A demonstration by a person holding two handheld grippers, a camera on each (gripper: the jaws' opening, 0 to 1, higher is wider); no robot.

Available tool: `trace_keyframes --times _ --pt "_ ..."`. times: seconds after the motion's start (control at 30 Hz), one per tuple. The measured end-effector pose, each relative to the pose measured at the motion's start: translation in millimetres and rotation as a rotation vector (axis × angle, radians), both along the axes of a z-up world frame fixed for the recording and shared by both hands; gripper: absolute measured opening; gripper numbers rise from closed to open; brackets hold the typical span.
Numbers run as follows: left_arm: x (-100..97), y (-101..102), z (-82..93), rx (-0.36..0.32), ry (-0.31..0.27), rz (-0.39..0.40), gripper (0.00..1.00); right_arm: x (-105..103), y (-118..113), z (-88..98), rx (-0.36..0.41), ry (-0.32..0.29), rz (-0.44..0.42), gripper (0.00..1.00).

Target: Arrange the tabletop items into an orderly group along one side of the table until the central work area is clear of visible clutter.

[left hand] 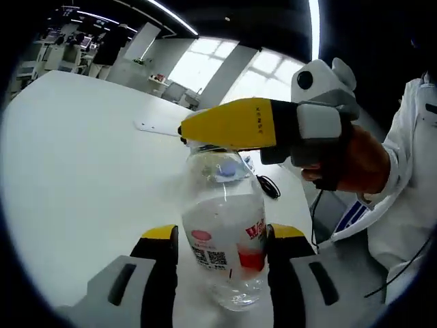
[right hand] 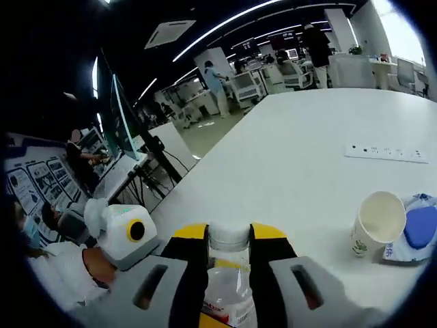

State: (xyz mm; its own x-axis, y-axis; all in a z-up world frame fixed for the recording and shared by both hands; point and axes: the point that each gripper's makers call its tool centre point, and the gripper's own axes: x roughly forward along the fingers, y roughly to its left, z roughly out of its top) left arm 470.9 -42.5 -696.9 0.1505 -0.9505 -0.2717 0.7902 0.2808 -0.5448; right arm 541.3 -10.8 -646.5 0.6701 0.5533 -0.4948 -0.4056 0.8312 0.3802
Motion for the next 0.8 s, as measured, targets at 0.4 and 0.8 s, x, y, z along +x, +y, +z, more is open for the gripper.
trace_keyframes --times 0.4,0.8 --pt "-15.1 -6.9 4.3 -0.003 -0.059 -0.088 0.42 -26.0 -5.8 12.5 -0.008 -0.030 0.048 0.20" --pt "-26.8 -8.8 6.1 -0.004 -0.130 -0.161 0.41 -49.4 -6.8 21.4 0.065 -0.064 0.181 0.21"
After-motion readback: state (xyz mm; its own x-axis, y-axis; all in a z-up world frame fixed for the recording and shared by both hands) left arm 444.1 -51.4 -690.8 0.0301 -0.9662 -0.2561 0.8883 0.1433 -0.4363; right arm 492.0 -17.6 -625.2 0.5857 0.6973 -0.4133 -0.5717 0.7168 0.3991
